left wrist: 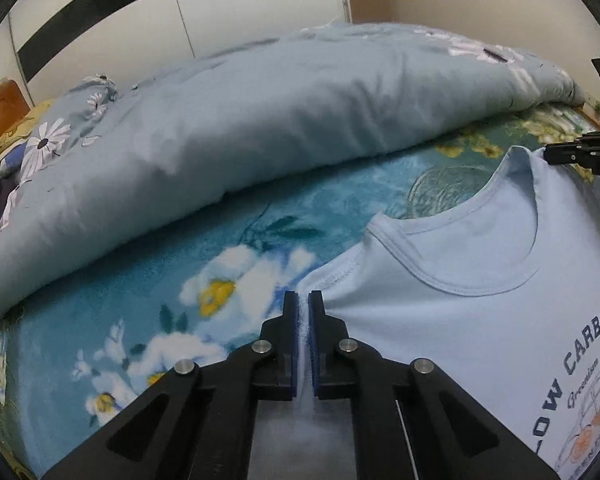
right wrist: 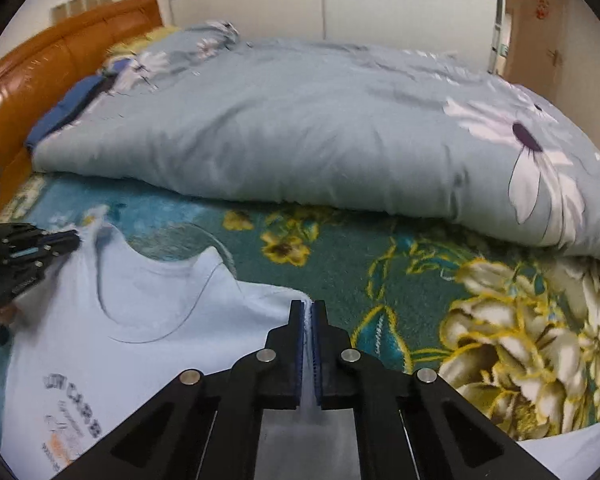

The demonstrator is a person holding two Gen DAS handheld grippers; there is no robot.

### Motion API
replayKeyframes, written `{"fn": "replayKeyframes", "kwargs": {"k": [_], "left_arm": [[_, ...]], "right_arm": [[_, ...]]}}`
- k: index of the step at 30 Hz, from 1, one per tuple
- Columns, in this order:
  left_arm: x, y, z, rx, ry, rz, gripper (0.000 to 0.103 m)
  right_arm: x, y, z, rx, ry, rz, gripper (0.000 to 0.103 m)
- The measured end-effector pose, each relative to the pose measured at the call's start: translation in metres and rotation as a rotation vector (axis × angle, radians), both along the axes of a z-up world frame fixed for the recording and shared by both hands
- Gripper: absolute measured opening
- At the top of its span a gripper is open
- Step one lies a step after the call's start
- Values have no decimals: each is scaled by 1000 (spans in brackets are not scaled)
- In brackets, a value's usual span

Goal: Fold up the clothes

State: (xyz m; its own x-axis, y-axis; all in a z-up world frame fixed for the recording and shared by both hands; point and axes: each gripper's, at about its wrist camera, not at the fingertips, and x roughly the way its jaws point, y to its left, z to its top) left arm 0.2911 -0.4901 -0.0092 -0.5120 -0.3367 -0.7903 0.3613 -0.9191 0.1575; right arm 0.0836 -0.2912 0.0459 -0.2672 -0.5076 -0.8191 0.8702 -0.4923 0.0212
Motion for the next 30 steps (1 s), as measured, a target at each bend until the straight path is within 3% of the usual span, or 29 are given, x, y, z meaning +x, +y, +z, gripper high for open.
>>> {"fn": "replayKeyframes", "kwargs": {"k": [8, 11, 13, 18, 20, 23, 26, 30], "left_arm": [[-6, -6, -2, 33, -22, 16, 7], [-4, -4, 4, 63, 9, 15, 7], [0, -1, 13, 75, 45, 27, 10], [48, 1, 47, 158, 224, 138, 44], [75, 7, 56, 177, 267, 199, 51], [112, 21, 63, 149, 301, 241, 51], [138, 37, 66, 67, 332, 263, 51], [153, 46, 64, 62, 373, 294, 56]], "right_arm": [[-6, -1, -11, 3, -47, -37, 4], [-2, 5, 1, -31, -36, -43, 10], [2, 18, 19, -75, 16, -70, 23], [3, 94, 50, -171, 54, -161, 32], [-6, 148, 51, -148, 88, -255, 33], [-30, 230, 47, -155, 84, -495, 33], [-57, 305, 39, -191, 26, -743, 35], [-74, 357, 27, -292, -102, -889, 35]]}}
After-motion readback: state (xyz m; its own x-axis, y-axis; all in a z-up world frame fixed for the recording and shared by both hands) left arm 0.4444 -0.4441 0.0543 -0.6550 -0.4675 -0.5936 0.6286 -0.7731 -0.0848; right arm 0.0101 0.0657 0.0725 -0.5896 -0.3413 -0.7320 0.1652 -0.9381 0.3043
